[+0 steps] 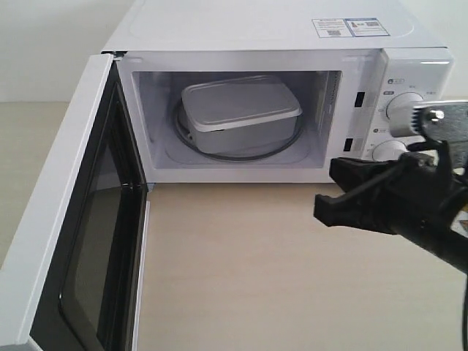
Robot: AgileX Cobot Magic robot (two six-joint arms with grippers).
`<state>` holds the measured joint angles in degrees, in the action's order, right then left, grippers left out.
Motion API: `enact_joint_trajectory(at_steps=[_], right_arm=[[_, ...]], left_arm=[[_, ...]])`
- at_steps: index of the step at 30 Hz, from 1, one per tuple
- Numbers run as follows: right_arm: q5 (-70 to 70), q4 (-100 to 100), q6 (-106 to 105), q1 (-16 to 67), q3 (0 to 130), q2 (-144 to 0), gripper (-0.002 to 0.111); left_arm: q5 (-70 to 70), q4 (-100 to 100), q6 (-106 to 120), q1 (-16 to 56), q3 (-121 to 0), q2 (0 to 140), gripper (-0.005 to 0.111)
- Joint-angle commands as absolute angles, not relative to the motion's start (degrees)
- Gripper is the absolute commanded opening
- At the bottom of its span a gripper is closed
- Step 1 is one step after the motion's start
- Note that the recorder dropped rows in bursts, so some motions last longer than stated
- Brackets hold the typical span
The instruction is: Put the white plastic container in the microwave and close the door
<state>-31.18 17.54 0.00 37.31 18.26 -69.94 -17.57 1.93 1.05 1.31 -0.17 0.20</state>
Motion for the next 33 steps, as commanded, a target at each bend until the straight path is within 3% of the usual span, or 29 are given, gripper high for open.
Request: enact_joint_trajectory(at_steps=[1,9,22,33], right_arm=[[-35.65,20.2,-4.36,37.16,13.88,-62.88,0.0],[-41.83,52.36,-32.89,37.16,10.09,-54.67,0.0],[-48.2,64.29,-54.8,37.16,9.27,-45.27,0.0],[-45.31,64.14,-54.49,37.16,9.27,-45.27,0.0]], left_arm=[[-17.43,1.89,0.95,1.41,0.0,0.0,0.004],[-17.3,1.89,0.95,1.41,0.0,0.0,0.004],[-17.42,1.89,0.95,1.41,0.0,0.0,0.004],[-17.42,1.89,0.95,1.41,0.0,0.0,0.004]])
